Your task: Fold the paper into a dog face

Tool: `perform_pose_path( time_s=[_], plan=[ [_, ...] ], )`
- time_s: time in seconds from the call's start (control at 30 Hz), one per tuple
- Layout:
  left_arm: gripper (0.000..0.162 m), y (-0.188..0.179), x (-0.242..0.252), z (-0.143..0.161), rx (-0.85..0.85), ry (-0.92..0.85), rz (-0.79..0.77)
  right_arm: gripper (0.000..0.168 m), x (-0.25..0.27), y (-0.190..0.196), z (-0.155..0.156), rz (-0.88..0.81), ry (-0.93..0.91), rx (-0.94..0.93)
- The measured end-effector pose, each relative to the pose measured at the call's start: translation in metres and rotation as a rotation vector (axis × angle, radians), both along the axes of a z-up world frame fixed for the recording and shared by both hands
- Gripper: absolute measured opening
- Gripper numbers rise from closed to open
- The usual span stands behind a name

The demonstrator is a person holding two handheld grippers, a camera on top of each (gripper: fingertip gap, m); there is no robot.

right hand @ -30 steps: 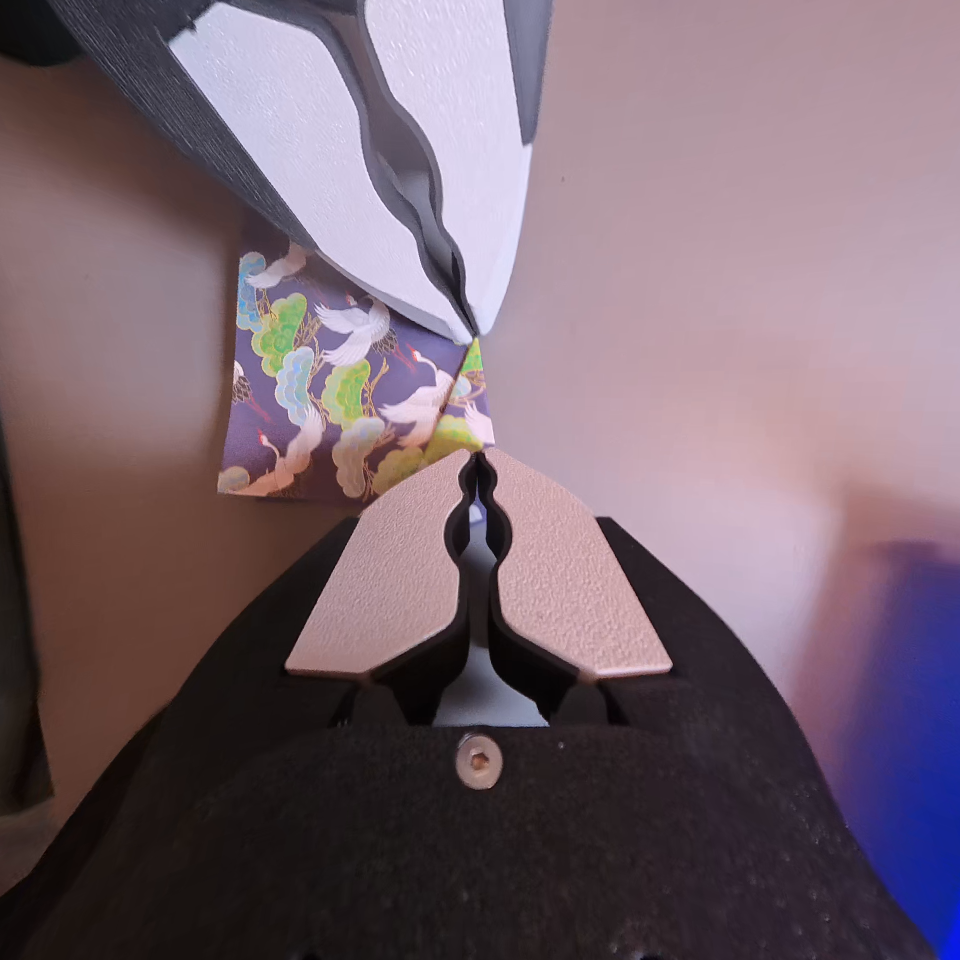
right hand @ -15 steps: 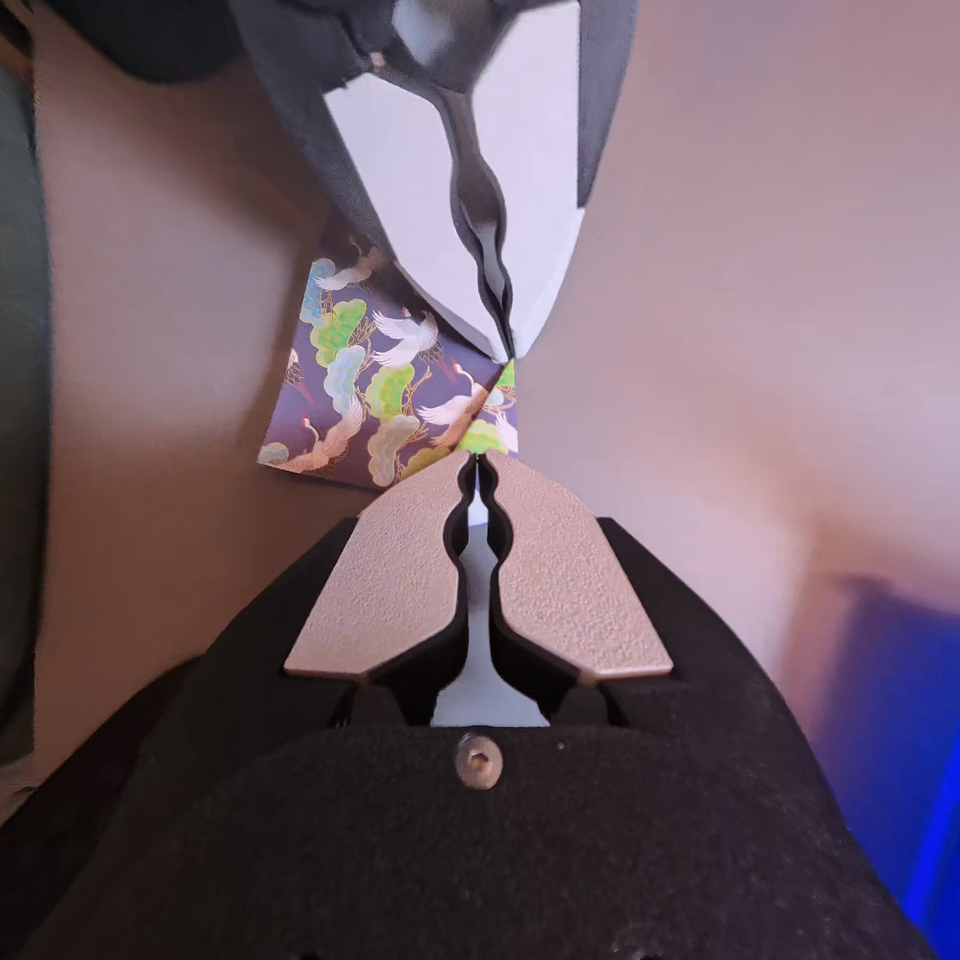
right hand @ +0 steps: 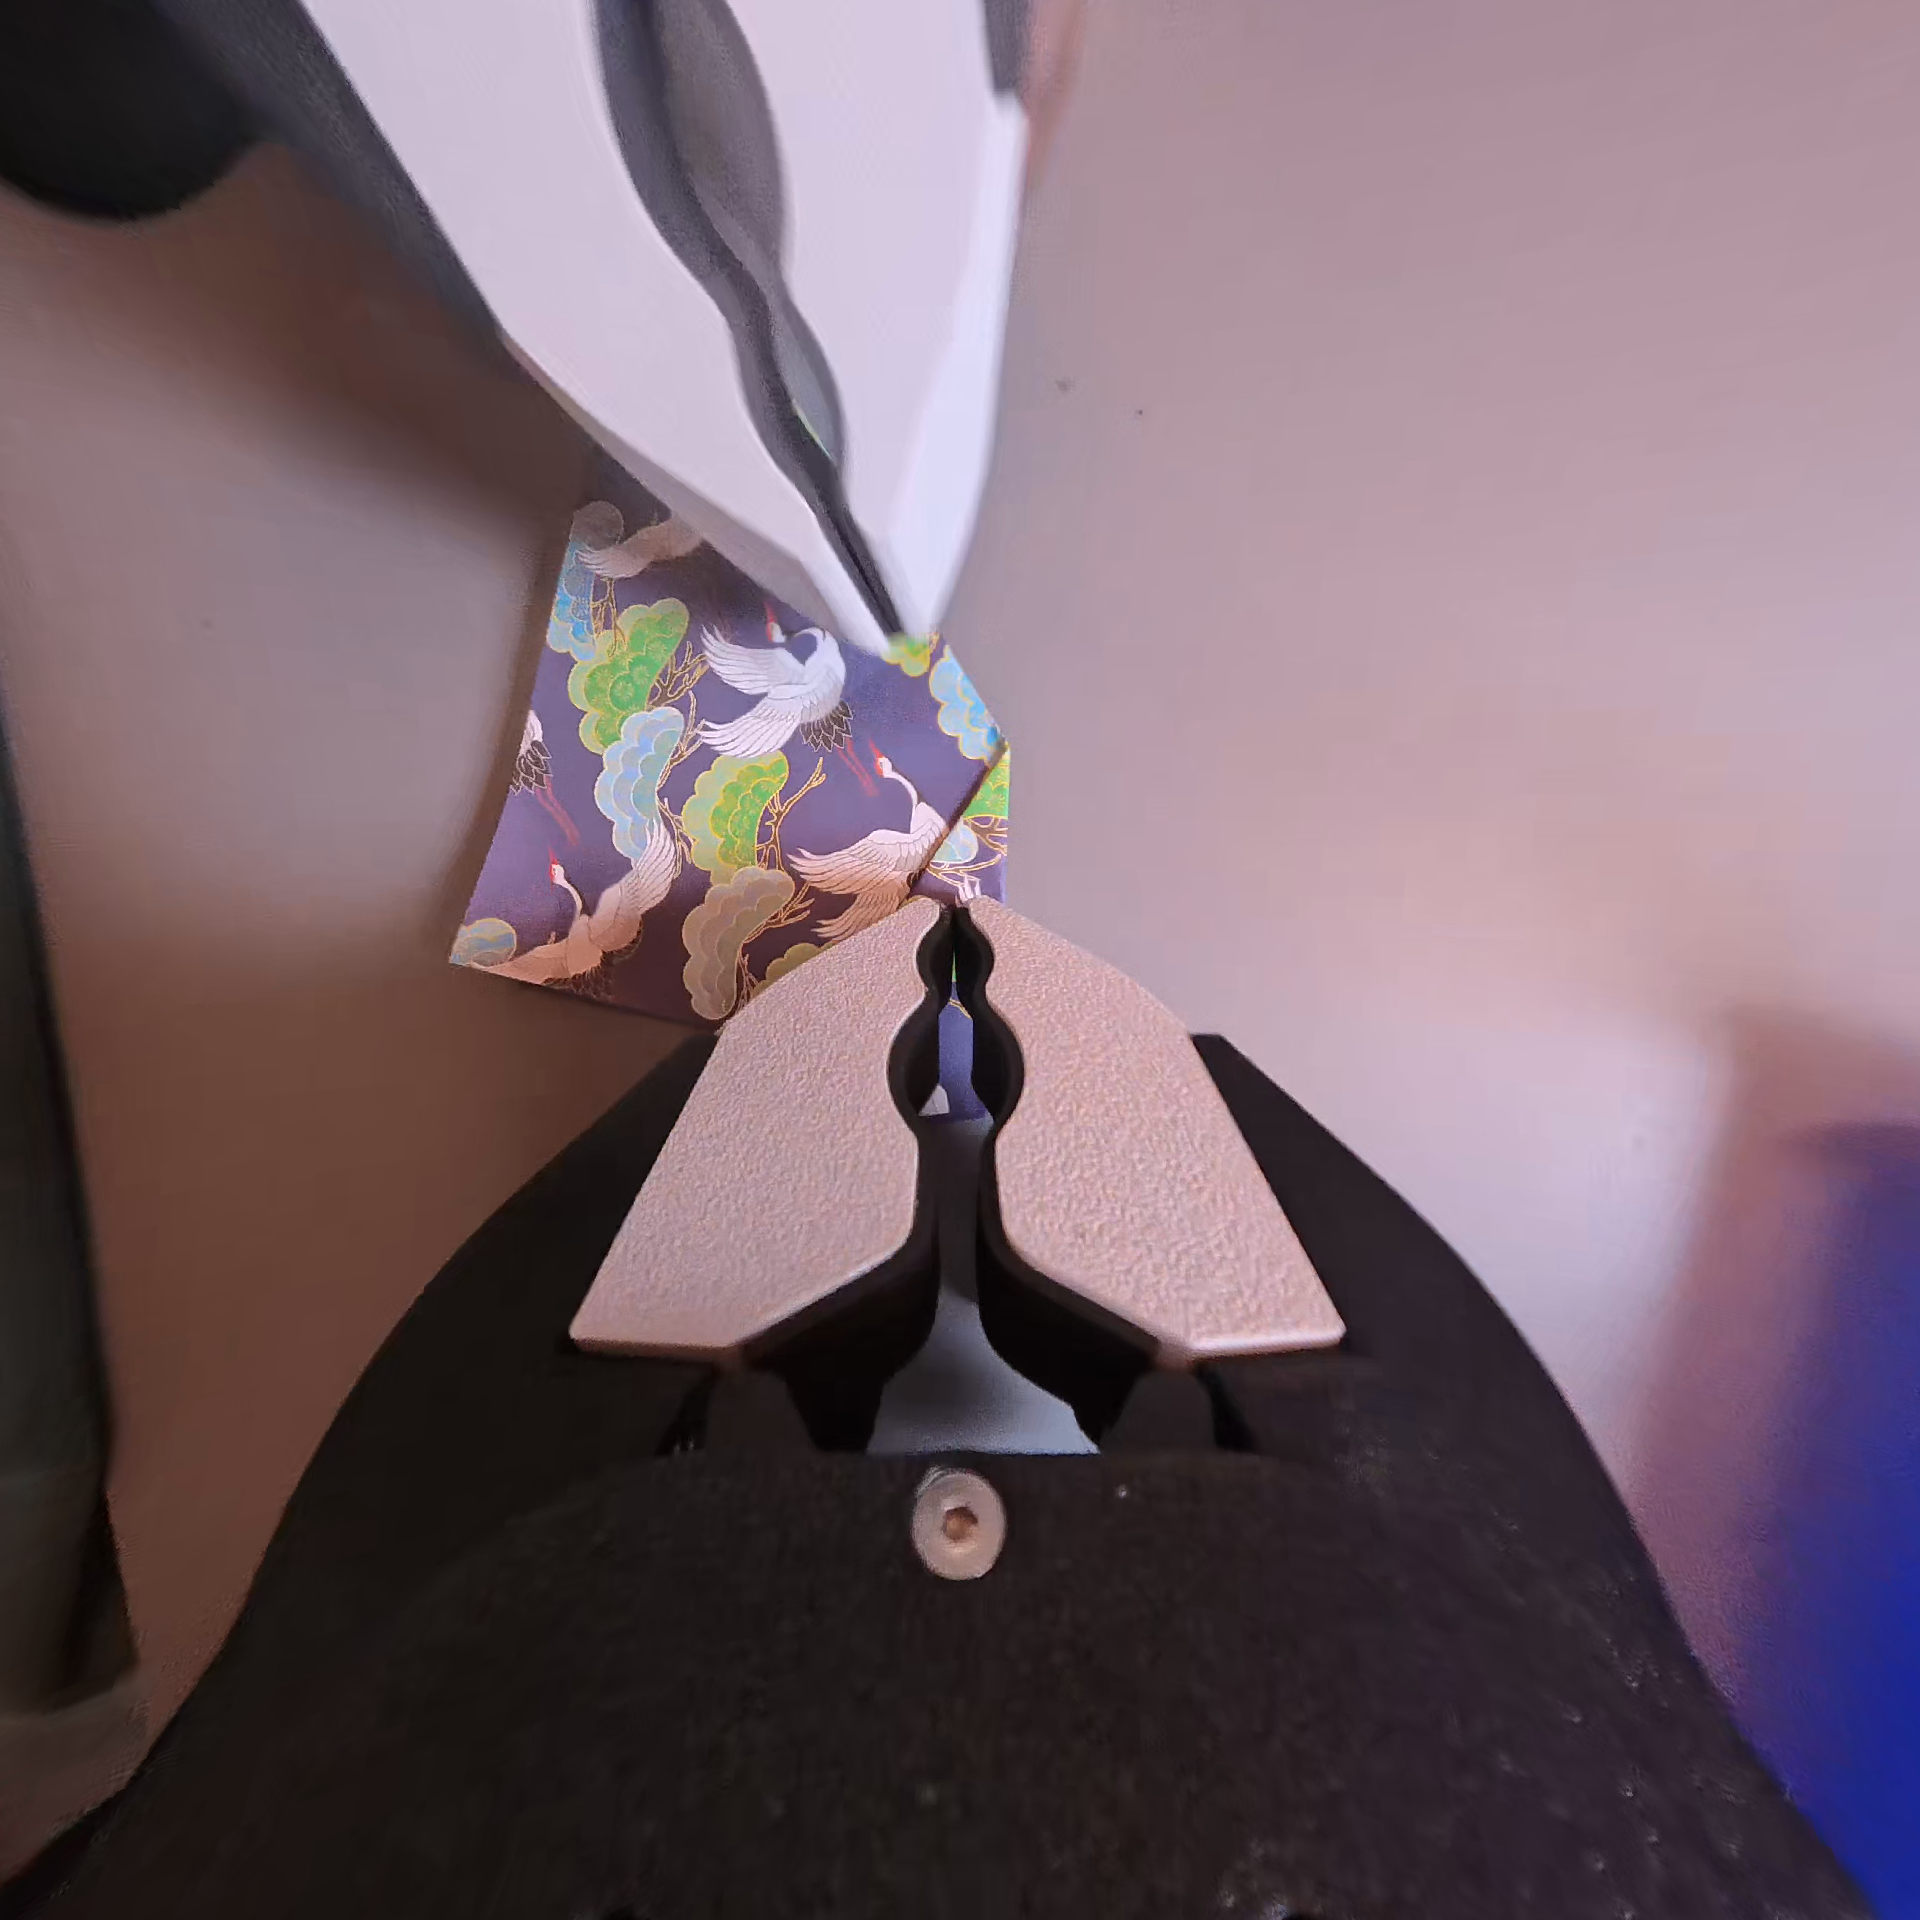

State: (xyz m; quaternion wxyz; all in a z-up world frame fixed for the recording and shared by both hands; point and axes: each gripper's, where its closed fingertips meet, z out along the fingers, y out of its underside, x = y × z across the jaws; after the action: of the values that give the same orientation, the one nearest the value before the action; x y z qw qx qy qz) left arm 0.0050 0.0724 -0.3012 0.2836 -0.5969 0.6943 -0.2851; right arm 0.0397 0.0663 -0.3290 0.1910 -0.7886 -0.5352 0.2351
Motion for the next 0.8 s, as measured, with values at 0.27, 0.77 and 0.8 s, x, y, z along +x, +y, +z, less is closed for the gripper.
perform_pose_path(
  time_s=[0.27, 0.77, 0.8],
  plan=[
    [0.050, 0.000, -0.059, -0.026, -0.095, 0.157, 0.166, 0.000, 0.011, 0.000, 0.000, -0.133, -0.013, -0.049],
    [0.027, 0.004, -0.059, -0.026, 0.014, 0.115, 0.090, 0.008, -0.020, -0.010, 0.045, 0.122, 0.159, 0.081],
    [0.027, 0.005, -0.059, -0.026, 0.023, 0.112, 0.084, 0.008, -0.025, -0.007, 0.044, 0.141, 0.147, 0.105]
  ],
)
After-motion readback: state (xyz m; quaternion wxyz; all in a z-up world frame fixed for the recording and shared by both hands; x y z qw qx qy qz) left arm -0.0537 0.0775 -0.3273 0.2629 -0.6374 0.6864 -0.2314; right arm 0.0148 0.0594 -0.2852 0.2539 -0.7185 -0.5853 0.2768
